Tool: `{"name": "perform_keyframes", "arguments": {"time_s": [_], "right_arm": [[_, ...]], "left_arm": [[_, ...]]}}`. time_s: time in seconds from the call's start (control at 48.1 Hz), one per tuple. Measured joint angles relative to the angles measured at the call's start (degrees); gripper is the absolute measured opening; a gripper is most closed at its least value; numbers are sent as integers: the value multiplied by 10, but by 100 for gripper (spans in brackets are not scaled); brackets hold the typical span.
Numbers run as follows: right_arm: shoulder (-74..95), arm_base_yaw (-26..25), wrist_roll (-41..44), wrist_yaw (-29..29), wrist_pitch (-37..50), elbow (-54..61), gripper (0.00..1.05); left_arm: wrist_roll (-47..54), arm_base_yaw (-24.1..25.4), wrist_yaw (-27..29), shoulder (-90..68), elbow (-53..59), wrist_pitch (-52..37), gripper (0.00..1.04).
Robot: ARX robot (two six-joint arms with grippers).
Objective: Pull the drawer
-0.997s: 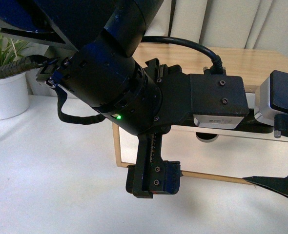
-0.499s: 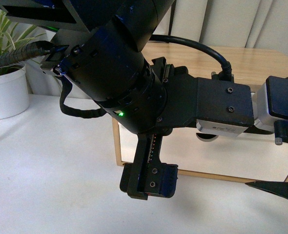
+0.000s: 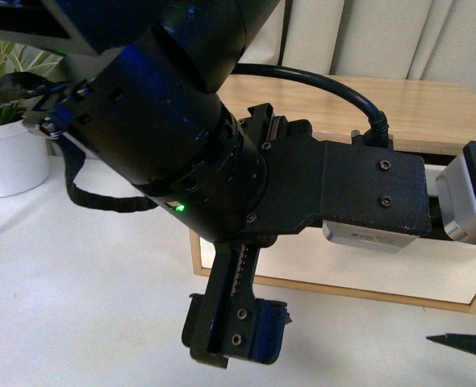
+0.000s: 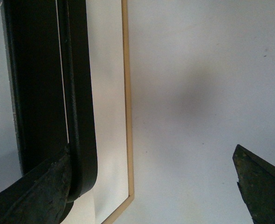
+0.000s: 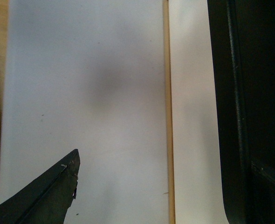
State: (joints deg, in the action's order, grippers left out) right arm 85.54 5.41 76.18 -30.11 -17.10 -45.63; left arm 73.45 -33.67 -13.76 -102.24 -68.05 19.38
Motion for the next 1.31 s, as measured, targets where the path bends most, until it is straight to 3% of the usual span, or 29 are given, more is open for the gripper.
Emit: {"name": "perform_keyframes", "arguments": {"time_s": [0.416,0.644,0.748,0.956,1.039,1.164,1.309], "right_arm": [[-85,3,63,-17,-86,52,96],[-119,8,51,-30,-28,98,96],[-143,-2,8,-40,41,129,96],[-261,-76,-156,-157,169,206,96],[-302,-103,-210,-171,210,233,96],[-357,-157,-303,-178,310,277,96],[-418,-223,-433,-162,413,314,96]], "left_arm": [[33,-9,-34,92,112,-5,99],[32,-10,-49,115,141,-25,99],[4,-4,-84,133,167,-68,99],[-128,33,-202,231,221,-194,98],[-179,52,-219,268,245,-235,98],[-265,82,-208,330,299,-315,98],[-389,124,-128,421,373,-404,98]]}}
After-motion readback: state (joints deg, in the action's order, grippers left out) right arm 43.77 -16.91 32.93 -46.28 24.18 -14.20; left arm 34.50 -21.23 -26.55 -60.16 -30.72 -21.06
